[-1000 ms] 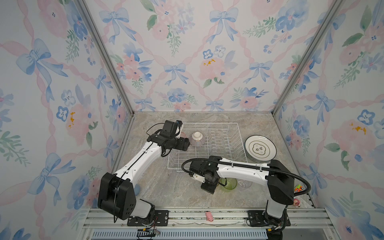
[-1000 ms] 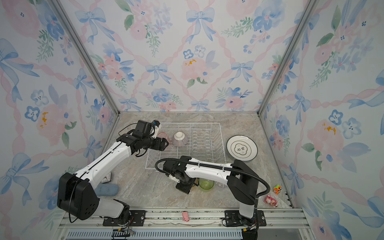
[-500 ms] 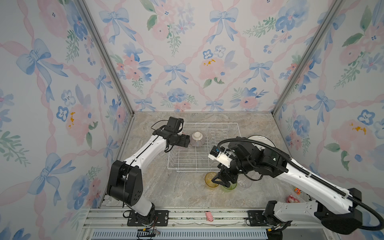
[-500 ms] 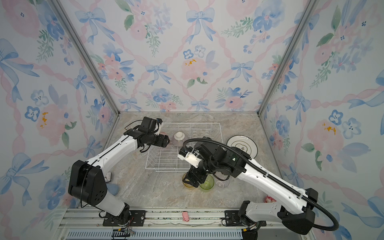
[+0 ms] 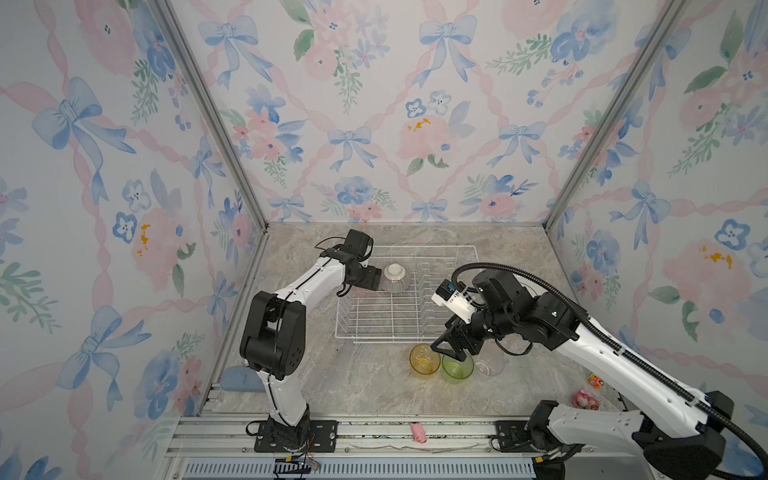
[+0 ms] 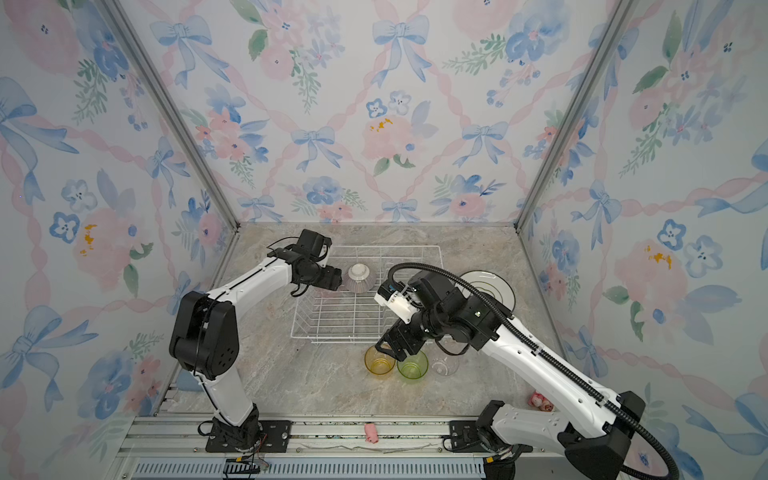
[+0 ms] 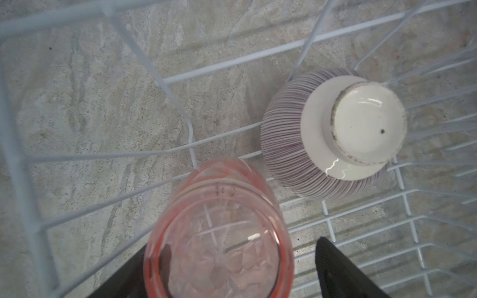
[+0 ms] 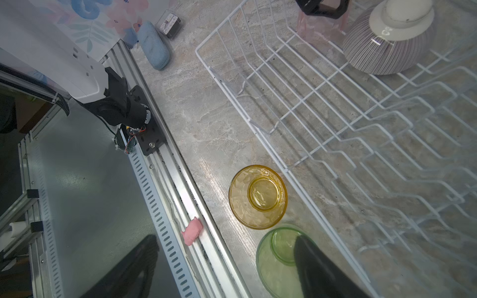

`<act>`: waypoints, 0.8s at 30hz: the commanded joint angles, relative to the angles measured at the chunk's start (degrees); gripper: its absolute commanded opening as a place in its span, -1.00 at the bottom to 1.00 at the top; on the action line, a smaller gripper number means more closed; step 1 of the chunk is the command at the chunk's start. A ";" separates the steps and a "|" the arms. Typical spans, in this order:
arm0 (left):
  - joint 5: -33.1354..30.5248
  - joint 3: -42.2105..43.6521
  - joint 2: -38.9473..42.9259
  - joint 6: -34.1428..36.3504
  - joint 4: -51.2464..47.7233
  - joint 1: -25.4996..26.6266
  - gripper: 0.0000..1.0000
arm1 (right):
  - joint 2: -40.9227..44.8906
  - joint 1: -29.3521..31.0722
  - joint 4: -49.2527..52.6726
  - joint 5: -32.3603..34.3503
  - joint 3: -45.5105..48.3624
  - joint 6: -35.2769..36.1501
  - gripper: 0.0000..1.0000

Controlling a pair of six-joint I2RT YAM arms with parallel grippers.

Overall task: Unload the mixed dishes from the dish rack
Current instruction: 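Open the right gripper to release the yellow cup on the table, then grasp the pink cup with the left gripper and lift it while the right gripper rises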

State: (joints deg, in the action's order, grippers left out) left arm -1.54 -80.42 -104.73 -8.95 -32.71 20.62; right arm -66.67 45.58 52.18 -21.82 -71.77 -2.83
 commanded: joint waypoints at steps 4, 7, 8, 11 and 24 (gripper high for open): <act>-2.43 -2.45 -2.95 1.11 -2.34 -0.63 0.75 | -0.59 -2.19 -2.32 -3.26 1.70 -0.48 0.71; -2.83 -2.39 -3.36 1.37 -2.84 -0.58 0.68 | -0.91 -3.10 -3.09 -3.96 2.28 -0.59 0.71; -3.00 -2.43 -3.46 1.44 -3.04 -0.59 0.66 | -1.01 -3.39 -3.42 -4.29 2.46 -0.63 0.71; -3.81 -2.37 -3.93 1.79 -3.75 -0.59 0.60 | -1.35 -4.07 -4.25 -5.36 3.01 -0.69 0.72; 3.12 -2.44 -2.43 2.45 -4.38 -1.66 0.17 | -1.94 -9.06 -15.27 -12.58 8.48 -5.53 0.71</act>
State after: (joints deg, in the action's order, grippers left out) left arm -2.76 -82.52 -107.22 -7.25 -33.98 19.86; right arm -68.34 38.13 42.72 -30.13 -65.17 -5.28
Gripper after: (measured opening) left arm 0.648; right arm 0.857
